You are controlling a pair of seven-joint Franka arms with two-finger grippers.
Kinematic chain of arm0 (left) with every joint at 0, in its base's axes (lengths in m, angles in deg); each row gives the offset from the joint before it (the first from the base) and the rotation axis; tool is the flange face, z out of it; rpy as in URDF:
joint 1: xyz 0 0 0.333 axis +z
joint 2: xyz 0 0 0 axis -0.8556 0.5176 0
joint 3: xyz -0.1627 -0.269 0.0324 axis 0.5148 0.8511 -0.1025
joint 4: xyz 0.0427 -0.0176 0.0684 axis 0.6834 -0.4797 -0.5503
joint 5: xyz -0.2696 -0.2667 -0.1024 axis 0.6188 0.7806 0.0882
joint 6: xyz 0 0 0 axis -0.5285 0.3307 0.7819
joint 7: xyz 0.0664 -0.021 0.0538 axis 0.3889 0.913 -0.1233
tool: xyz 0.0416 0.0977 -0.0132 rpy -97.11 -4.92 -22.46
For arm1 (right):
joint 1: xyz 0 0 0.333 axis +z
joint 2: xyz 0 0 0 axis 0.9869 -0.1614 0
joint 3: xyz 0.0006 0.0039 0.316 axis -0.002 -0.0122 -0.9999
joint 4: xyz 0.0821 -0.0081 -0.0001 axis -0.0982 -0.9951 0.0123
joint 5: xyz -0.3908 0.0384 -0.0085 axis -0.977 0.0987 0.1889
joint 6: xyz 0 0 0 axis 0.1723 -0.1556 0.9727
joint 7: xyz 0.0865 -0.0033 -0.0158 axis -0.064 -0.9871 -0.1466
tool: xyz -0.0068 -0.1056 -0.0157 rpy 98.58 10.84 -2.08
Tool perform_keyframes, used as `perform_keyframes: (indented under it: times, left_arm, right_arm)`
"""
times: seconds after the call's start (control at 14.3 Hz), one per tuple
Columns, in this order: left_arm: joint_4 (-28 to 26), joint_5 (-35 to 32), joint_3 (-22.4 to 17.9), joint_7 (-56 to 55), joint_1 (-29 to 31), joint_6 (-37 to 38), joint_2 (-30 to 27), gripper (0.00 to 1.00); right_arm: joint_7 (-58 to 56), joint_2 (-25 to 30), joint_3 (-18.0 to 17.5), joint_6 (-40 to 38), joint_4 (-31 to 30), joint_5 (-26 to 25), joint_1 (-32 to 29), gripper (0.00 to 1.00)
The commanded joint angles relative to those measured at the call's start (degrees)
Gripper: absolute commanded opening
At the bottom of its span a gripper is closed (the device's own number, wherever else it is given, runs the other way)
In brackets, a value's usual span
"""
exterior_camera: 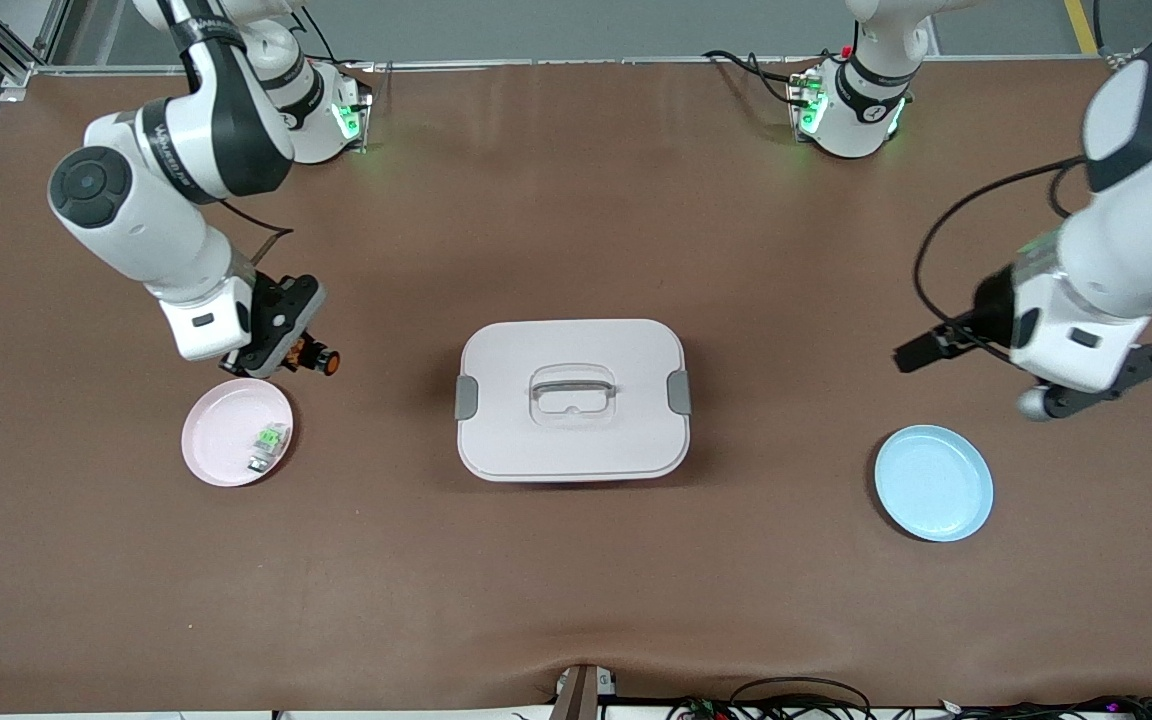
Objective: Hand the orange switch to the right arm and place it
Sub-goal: 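Carry the switch to the pink plate while the left gripper withdraws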
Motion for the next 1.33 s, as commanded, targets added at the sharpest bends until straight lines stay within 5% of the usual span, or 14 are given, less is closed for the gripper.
perform_keyframes:
  times: [0.0, 0.21, 0.63, 1.26]
  left_arm:
    - [-0.8, -5.8, 0.4, 6.9, 2.8, 0.7, -1.4, 1.00]
    - [-0.7, -10.9, 0.3, 13.8, 3.4, 0.7, -2.3, 1.00]
    - [-0.6, -10.2, 0.9, 21.7, 7.9, 4.0, -4.2, 1.00]
    - [-0.8, -8.2, 1.1, 22.2, 7.8, 6.4, -9.6, 1.00]
  right_arm:
    - [-9.0, 1.1, -1.1, 0.6, -2.0, -1.5, -5.3, 0.00]
    - [-17.8, 1.1, -1.1, 3.6, -4.6, -1.5, -9.7, 0.00]
    - [-31.3, -0.3, -1.2, 20.5, -14.1, -1.5, -18.1, 0.00]
    - [-33.1, -10.0, -1.5, 29.4, -15.1, -0.2, -21.5, 0.00]
